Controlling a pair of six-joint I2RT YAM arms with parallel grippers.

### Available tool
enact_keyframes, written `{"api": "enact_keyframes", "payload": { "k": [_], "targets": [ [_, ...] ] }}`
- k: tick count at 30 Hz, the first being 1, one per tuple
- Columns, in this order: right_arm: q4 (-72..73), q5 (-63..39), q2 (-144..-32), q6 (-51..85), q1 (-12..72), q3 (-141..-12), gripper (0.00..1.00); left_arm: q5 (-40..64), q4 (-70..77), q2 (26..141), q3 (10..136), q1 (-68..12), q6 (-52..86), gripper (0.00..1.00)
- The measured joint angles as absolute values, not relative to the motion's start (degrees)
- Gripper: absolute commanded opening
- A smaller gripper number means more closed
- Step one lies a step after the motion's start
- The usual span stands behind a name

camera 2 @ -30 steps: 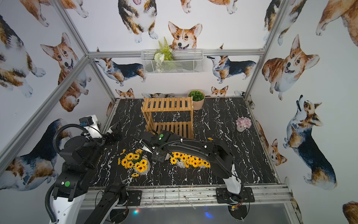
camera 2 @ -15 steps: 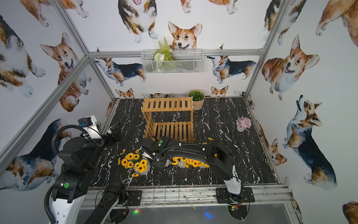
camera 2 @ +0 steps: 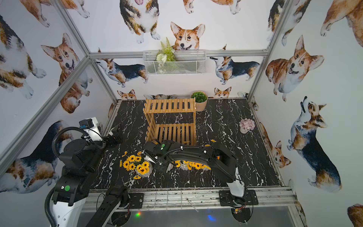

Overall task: Take the sunflower pots off the shelves
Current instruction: Place the sunflower pot at the center of the board.

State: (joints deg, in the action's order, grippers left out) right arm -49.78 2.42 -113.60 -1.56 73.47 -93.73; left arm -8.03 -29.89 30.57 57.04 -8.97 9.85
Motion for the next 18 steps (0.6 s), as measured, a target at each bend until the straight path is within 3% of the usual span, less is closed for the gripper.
{"api": "enact_keyframes", "payload": {
  "k": [18],
  "targets": [
    [-49.3, 1.5, -114.7, -1.4, 73.5, -93.6, 0.20, -8.0, -29.9, 30.5, 56.7, -9.0, 9.8, 1.00]
  ]
}}
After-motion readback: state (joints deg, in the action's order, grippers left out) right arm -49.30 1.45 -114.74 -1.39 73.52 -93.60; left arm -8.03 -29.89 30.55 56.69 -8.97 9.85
